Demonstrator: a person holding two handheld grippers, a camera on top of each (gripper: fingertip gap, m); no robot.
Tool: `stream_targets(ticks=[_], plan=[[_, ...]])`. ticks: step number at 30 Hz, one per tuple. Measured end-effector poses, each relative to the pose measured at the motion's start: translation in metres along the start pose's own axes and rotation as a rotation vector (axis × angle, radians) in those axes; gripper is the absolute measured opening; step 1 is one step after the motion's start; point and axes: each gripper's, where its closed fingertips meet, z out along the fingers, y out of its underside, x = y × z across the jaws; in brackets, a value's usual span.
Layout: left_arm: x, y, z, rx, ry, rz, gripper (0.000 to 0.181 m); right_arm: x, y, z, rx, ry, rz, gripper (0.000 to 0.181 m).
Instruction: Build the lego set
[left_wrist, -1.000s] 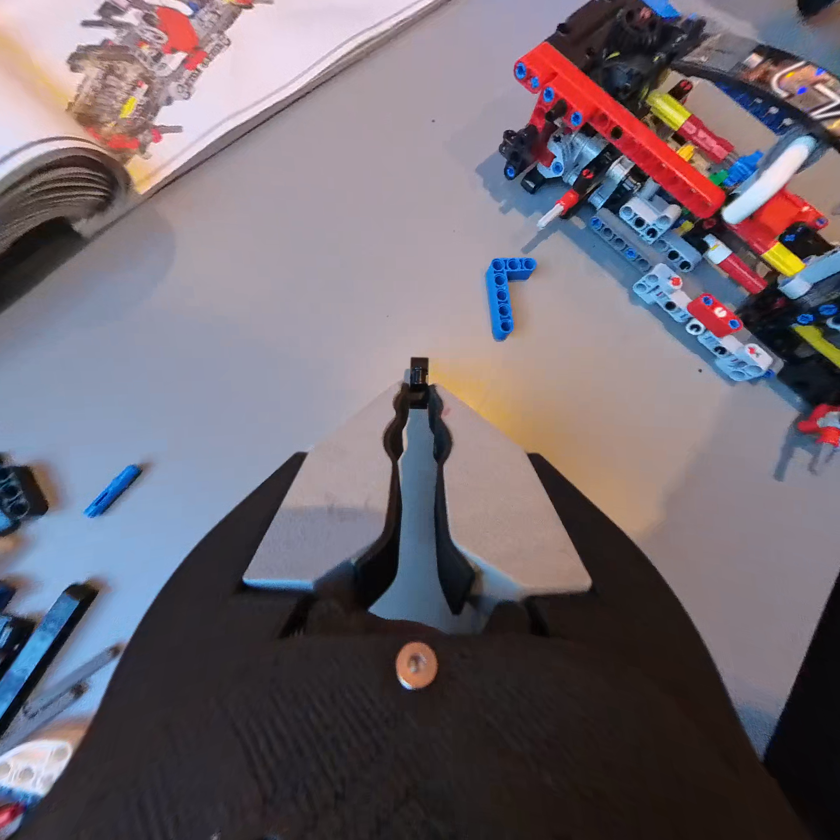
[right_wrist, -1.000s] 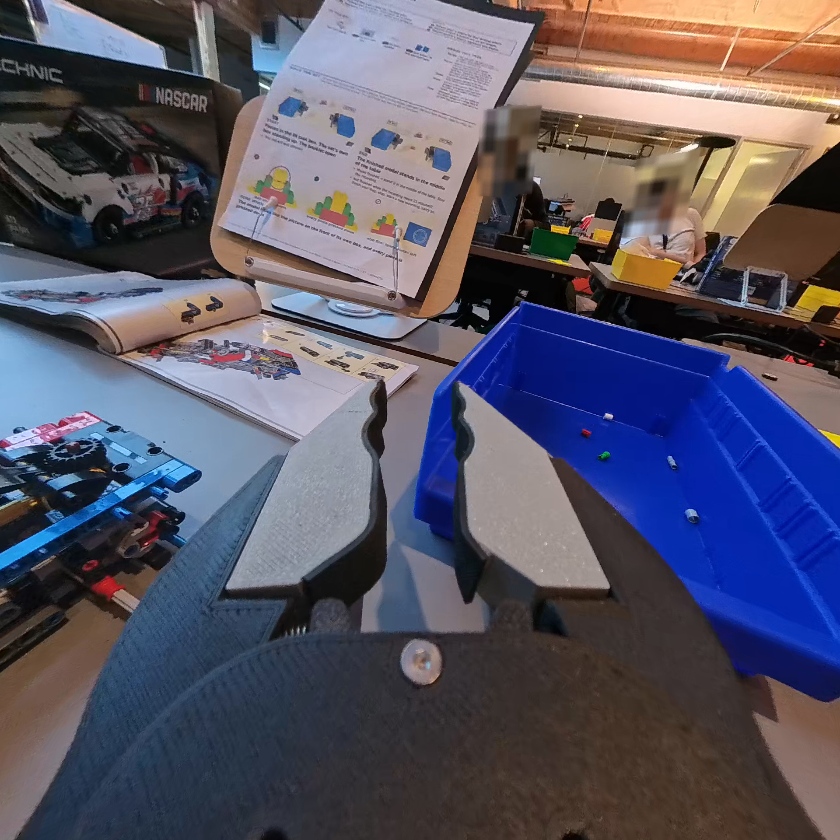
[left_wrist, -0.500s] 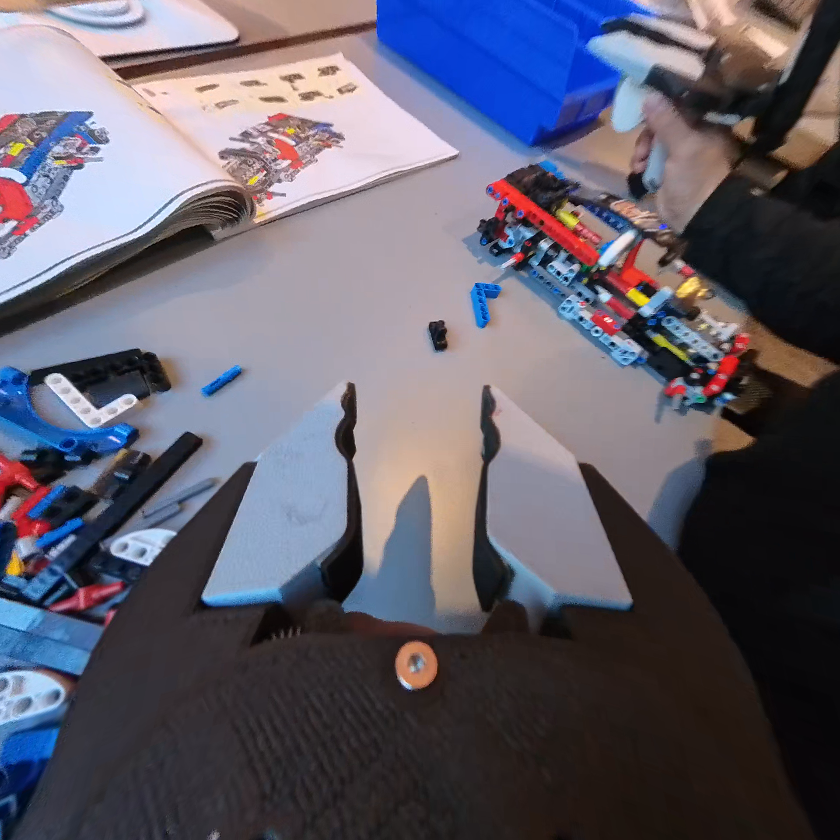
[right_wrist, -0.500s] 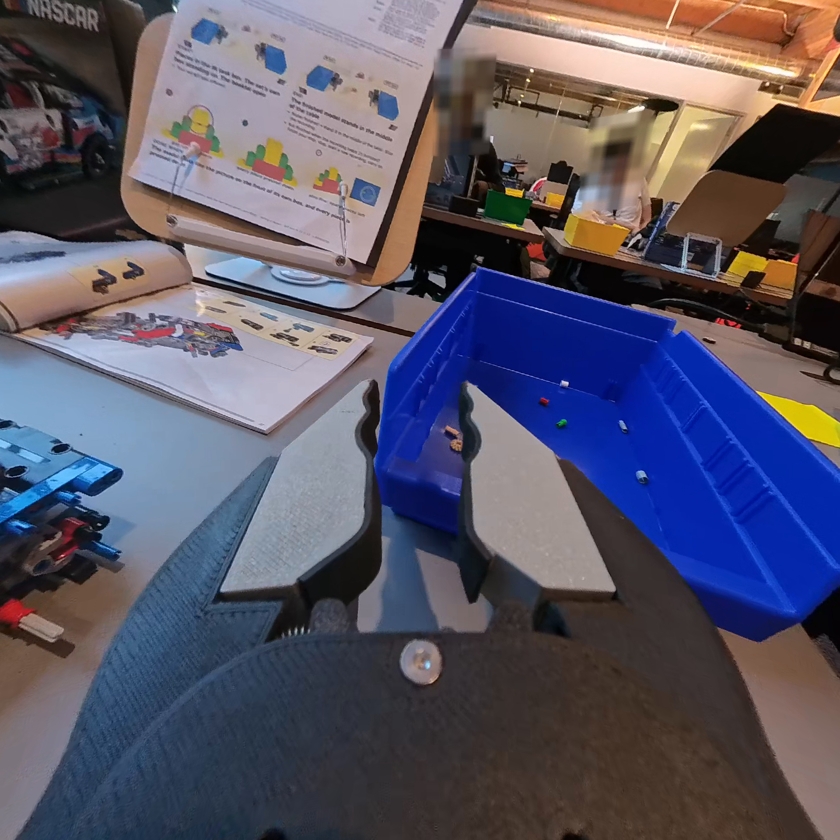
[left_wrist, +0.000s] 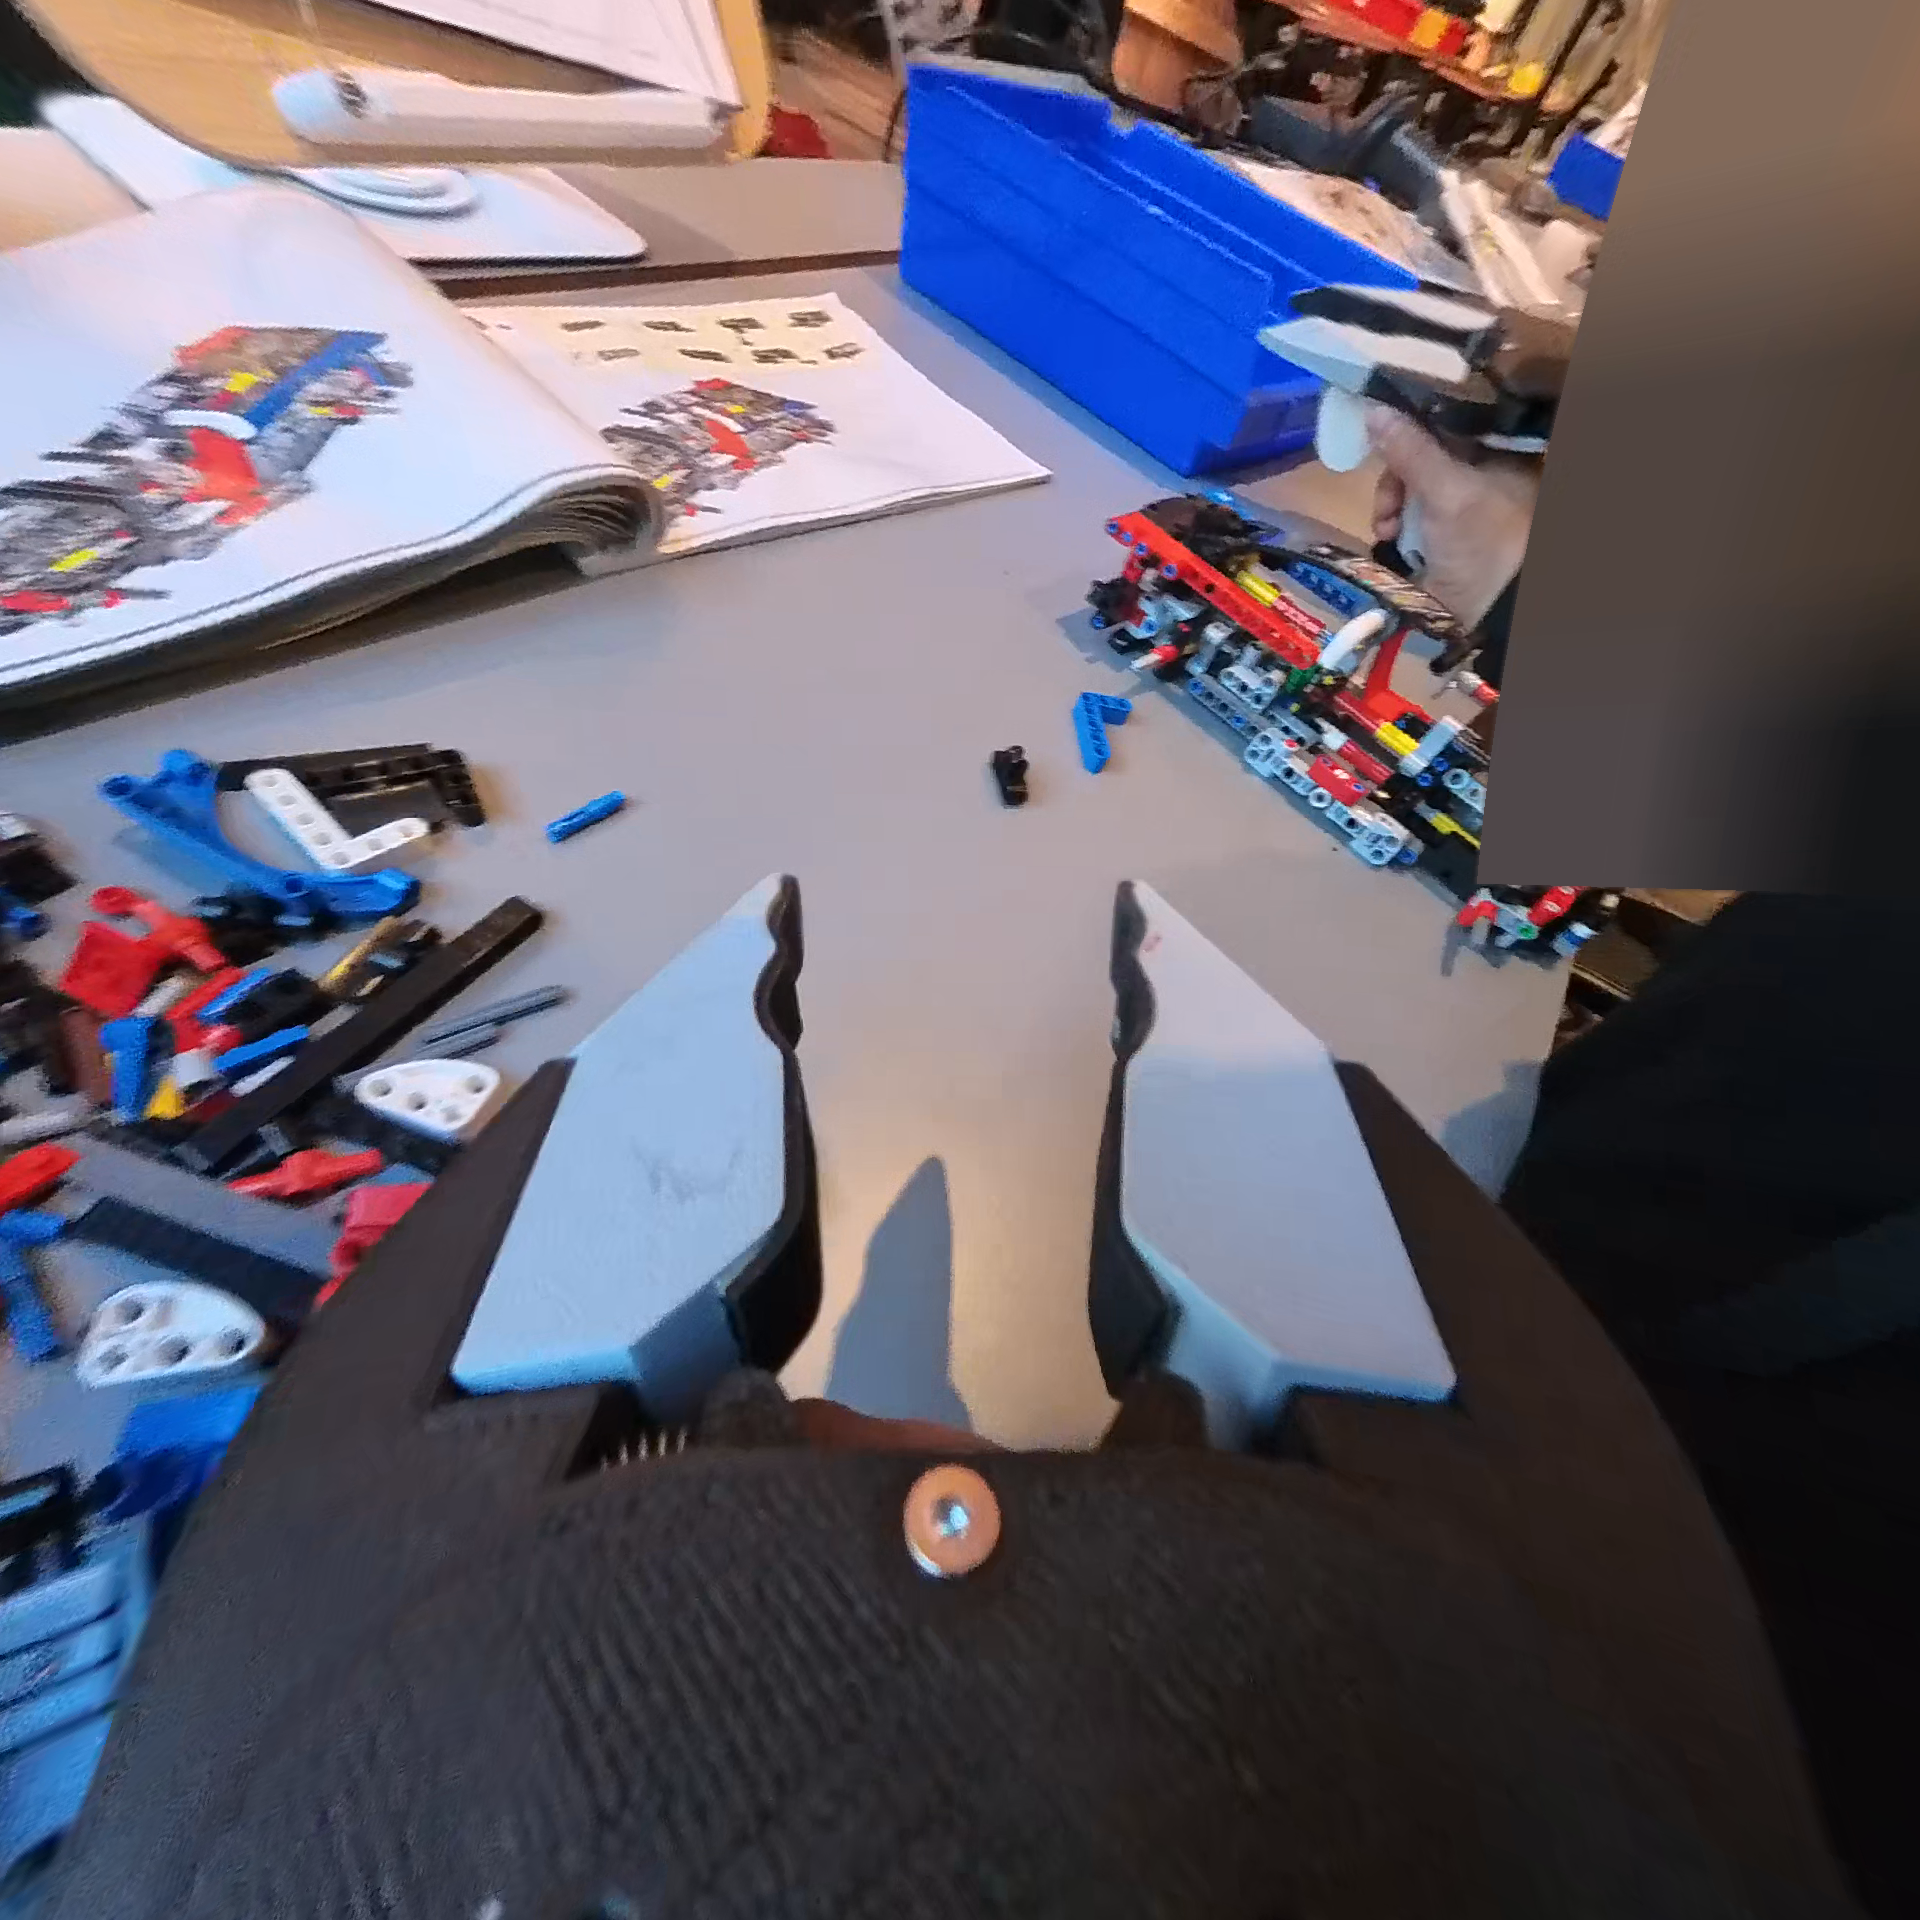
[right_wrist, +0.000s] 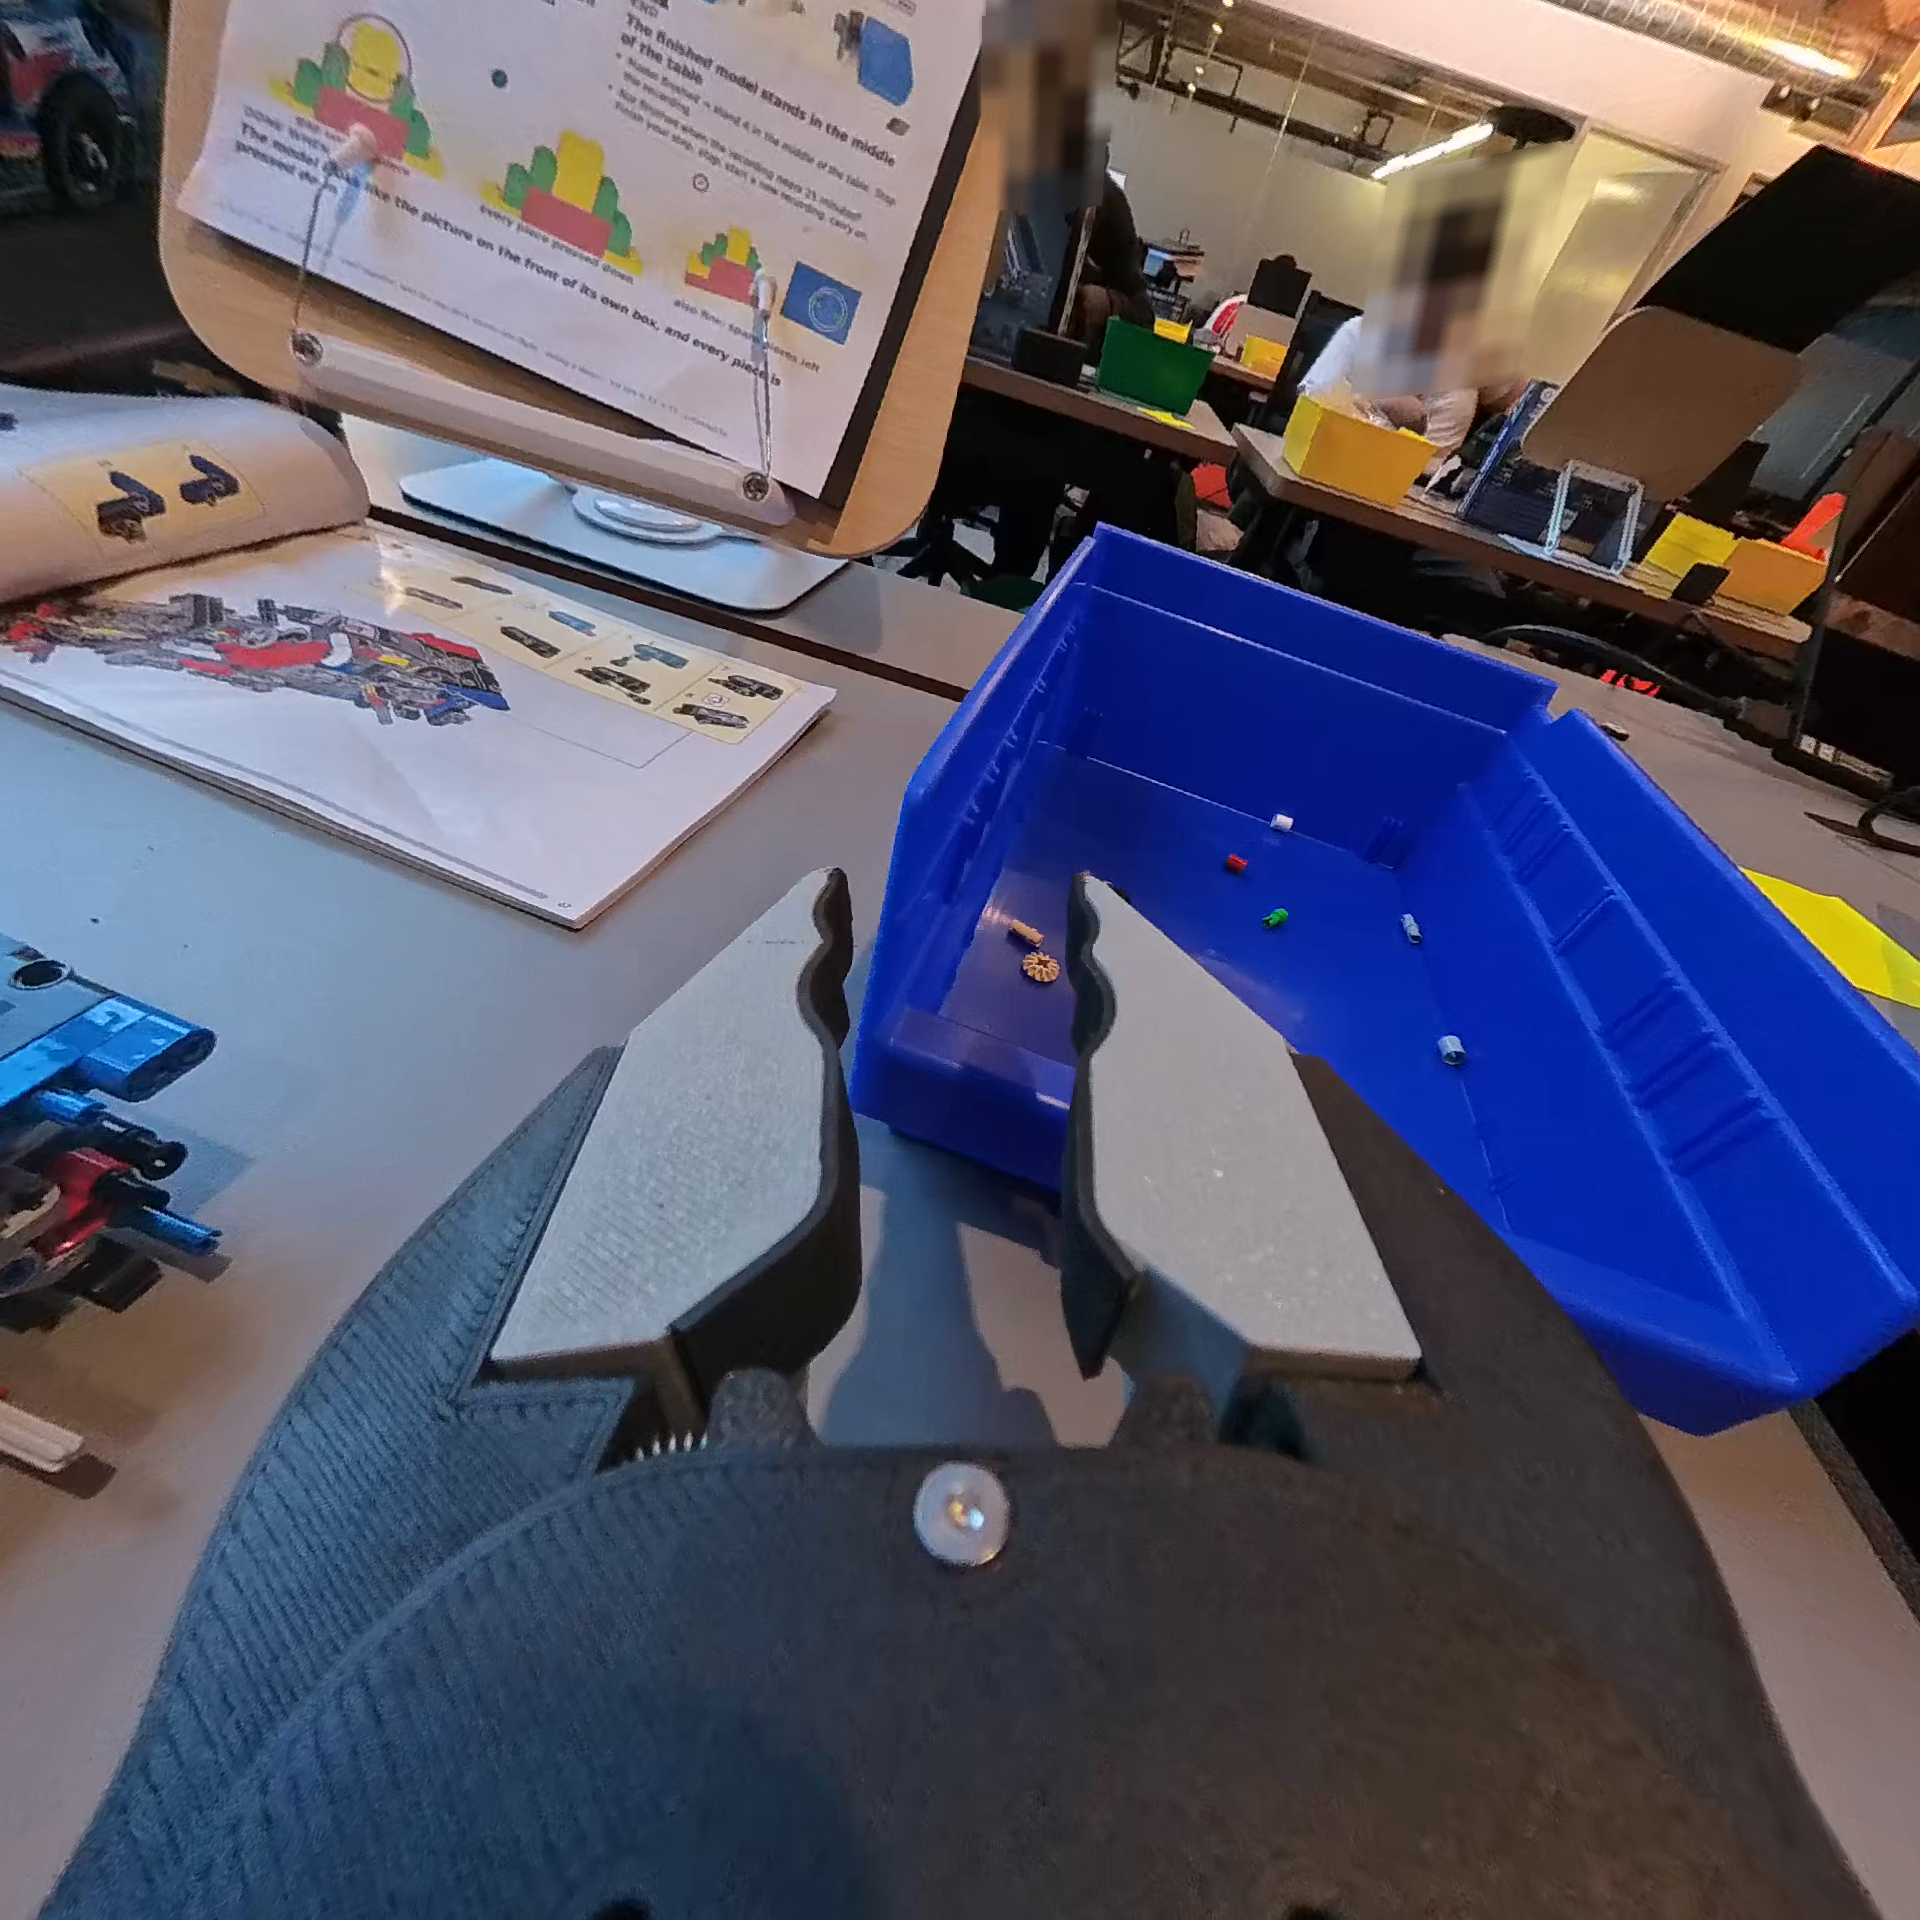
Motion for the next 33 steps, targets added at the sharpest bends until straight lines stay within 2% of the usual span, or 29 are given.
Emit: stream_targets(ticks=[6, 11, 15, 25, 29, 33], plan=[[-0.056, -0.009, -0.027, -0.093, -0.268, 0.043, 0.047, 0.000, -0.003, -0.002, 0.024, -0.008, 0.008, 0.035], [-0.079, -0.010, -0.050, -0.121, -0.333, -0.030, 0.044, -0.008, -0.005, -0.004, 0.036, -0.036, -0.019, 0.031], [-0.096, -0.010, -0.070, -0.139, -0.440, 0.000, 0.042, -0.013, -0.005, -0.003, 0.034, -0.065, -0.011, 0.031], [-0.118, 0.001, -0.083, -0.229, -0.538, -0.007, 0.042, -0.003, -0.008, -0.006, 0.062, -0.055, 0.073, 0.035], [-0.125, 0.005, -0.076, -0.291, -0.531, -0.009, 0.035, -0.004, -0.006, -0.004, 0.046, -0.056, 0.061, 0.035], [-0.134, -0.002, -0.063, -0.408, -0.503, 0.087, 0.028, -0.005, -0.005, -0.003, 0.032, -0.063, 0.058, 0.035]])
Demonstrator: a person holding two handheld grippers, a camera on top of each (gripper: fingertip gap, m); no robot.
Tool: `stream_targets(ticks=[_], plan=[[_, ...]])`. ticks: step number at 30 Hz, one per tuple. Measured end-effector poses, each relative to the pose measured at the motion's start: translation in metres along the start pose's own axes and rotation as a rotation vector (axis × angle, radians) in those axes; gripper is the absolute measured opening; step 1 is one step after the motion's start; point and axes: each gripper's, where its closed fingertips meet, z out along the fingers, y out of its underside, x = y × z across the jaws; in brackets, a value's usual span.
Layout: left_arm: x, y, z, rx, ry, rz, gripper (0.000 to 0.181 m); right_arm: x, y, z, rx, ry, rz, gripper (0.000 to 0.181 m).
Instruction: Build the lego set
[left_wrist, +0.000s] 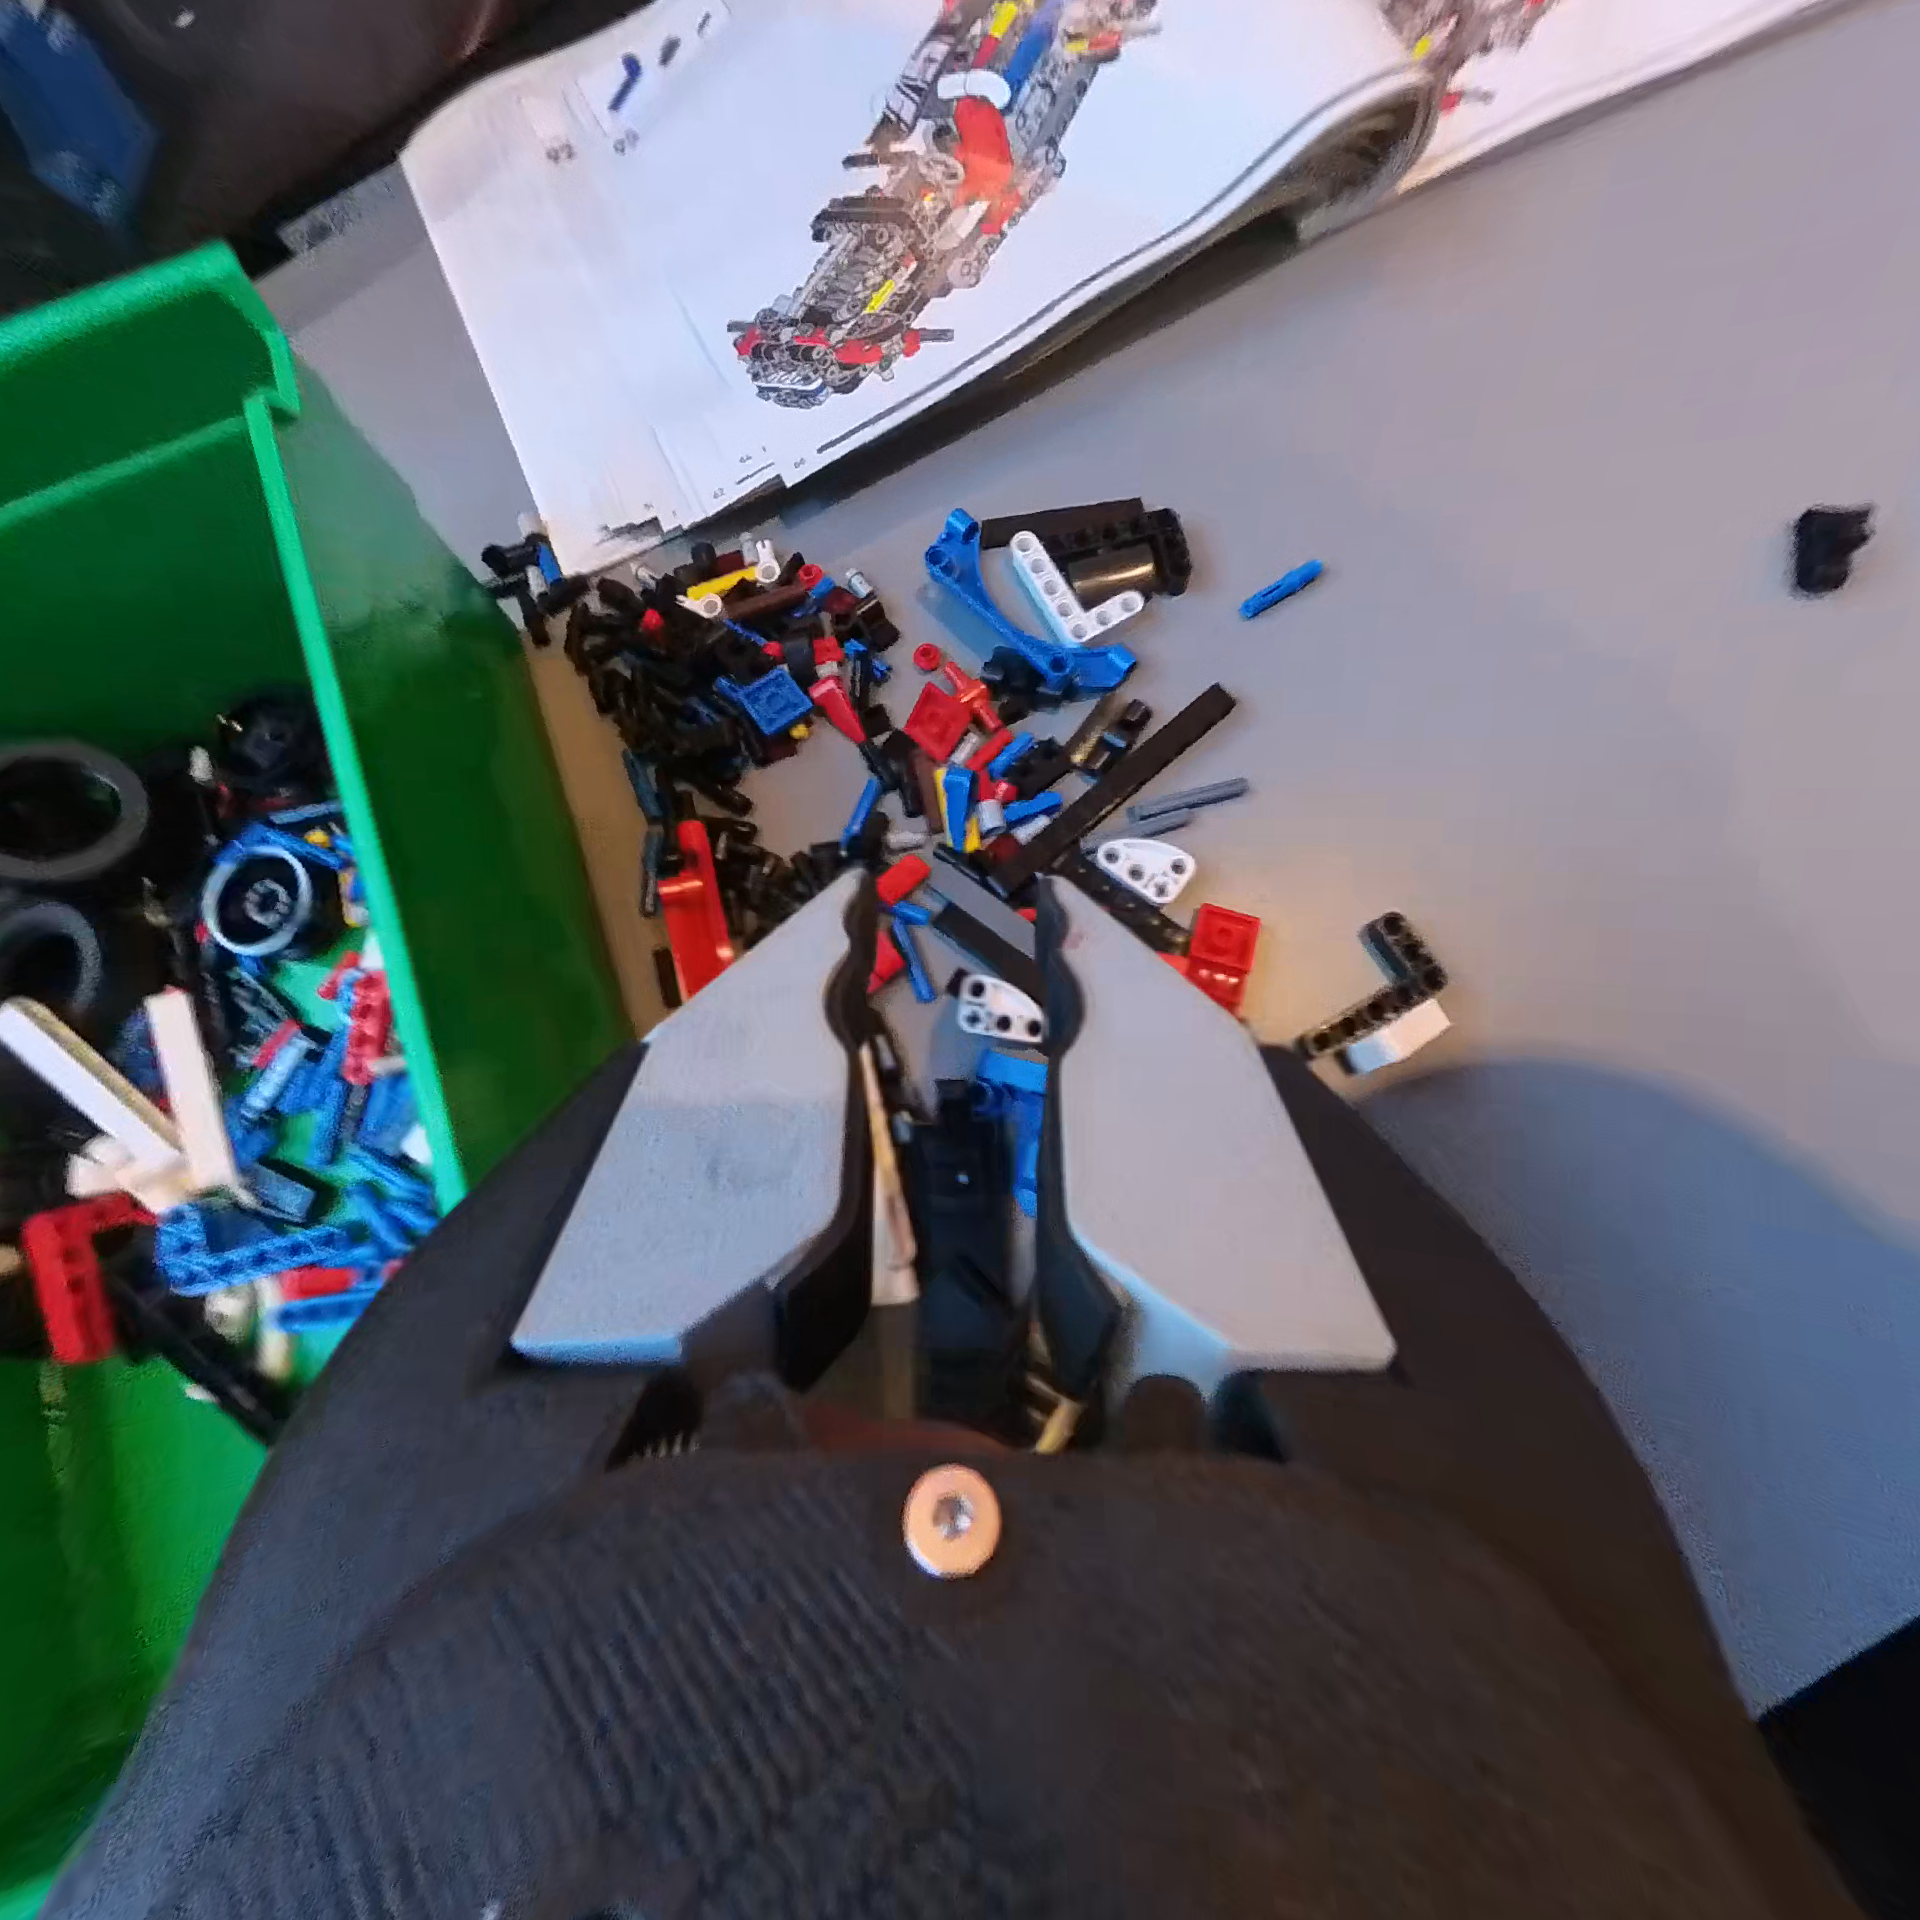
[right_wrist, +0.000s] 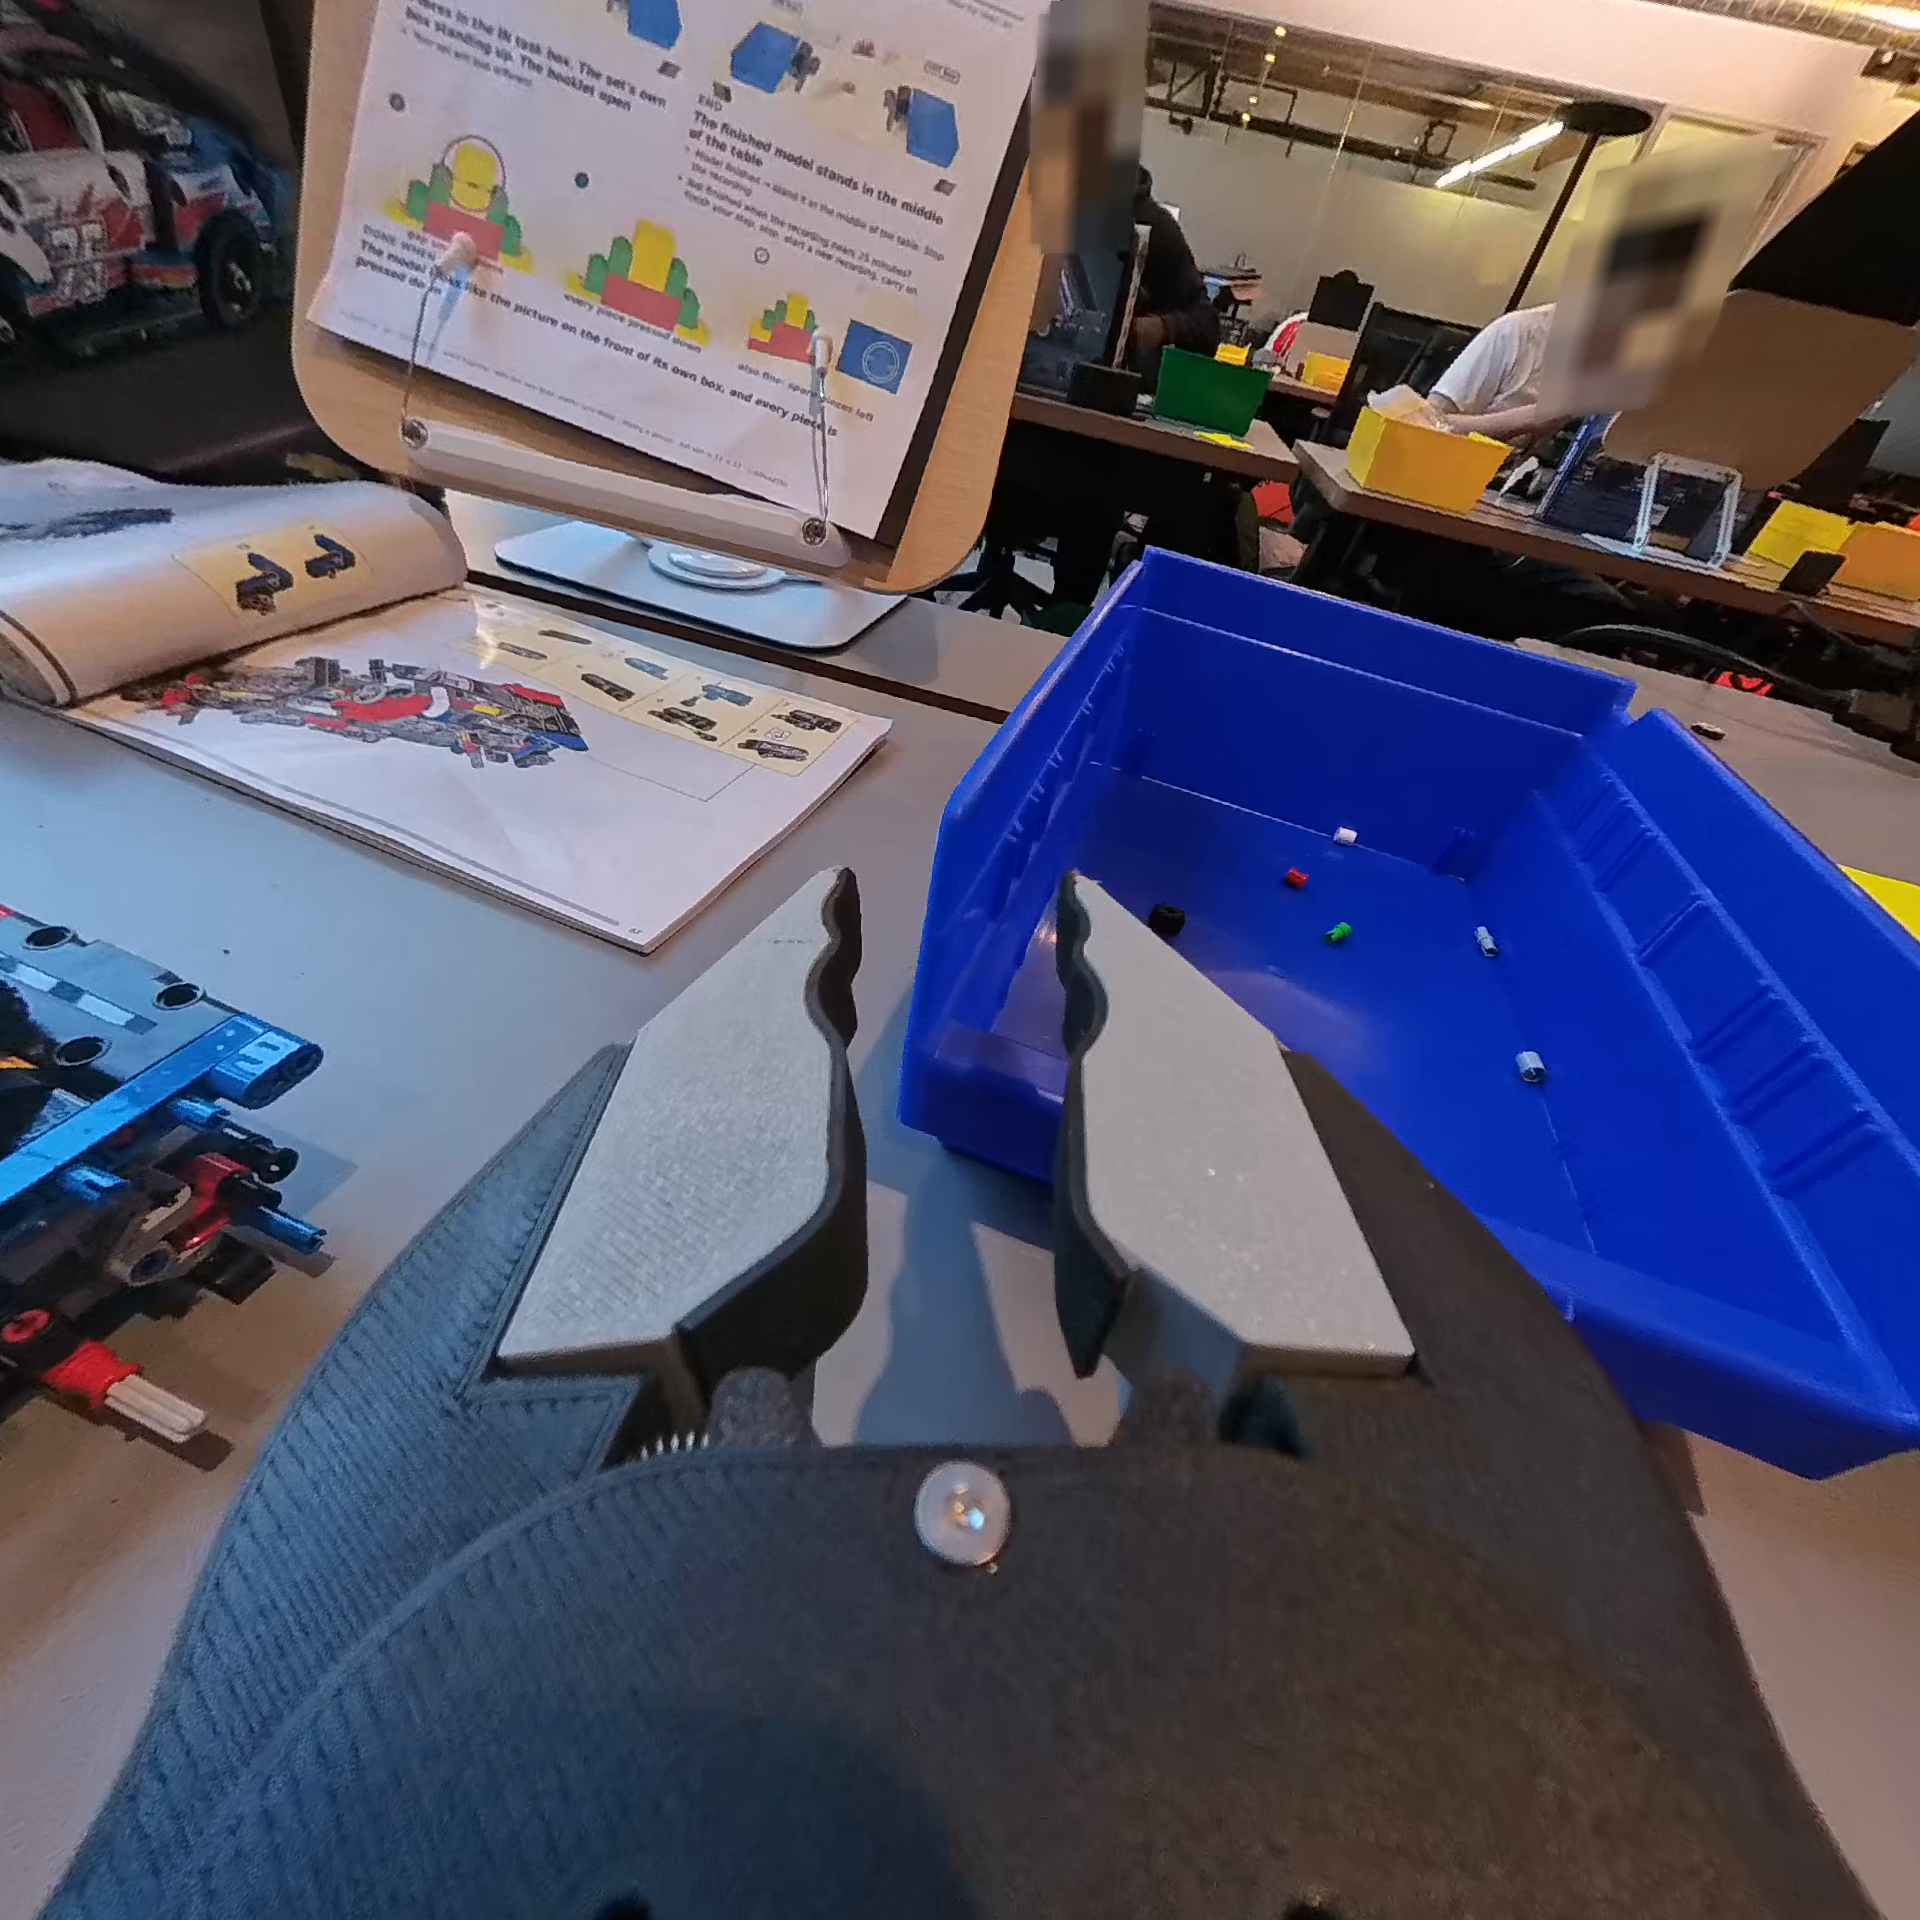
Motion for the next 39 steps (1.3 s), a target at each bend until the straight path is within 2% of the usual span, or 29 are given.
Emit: stream_targets(ticks=[3, 7, 11, 14, 18, 27, 30, 39], plan=[[-0.019, -0.010, 0.001, -0.069, -0.046, 0.089, 0.027, 0.001, -0.002, -0.002, 0.016, -0.001, 0.013, 0.034], [-0.029, -0.024, 0.003, -0.074, -0.035, 0.084, 0.021, 0.002, -0.003, -0.005, 0.026, -0.004, 0.040, 0.034], [-0.021, -0.021, 0.023, -0.156, 0.019, 0.106, 0.019, 0.002, -0.001, -0.003, 0.010, -0.012, 0.050, 0.034], [-0.014, -0.020, 0.043, -0.219, 0.057, 0.114, 0.010, 0.001, -0.001, -0.003, 0.008, -0.016, 0.054, 0.033], [-0.018, -0.018, 0.062, -0.289, 0.050, 0.100, 0.010, 0.001, -0.004, -0.005, 0.029, -0.024, 0.067, 0.032], [-0.025, -0.020, 0.090, -0.345, 0.004, 0.145, 0.015, -0.005, -0.005, -0.005, 0.035, -0.075, 0.127, 0.031], [-0.026, -0.014, 0.098, -0.379, -0.013, 0.190, 0.007, -0.008, -0.006, -0.006, 0.039, -0.091, 0.136, 0.031], [-0.025, -0.008, 0.107, -0.395, 0.008, 0.198, 0.004, -0.013, -0.009, -0.008, 0.055, -0.117, 0.164, 0.032]])
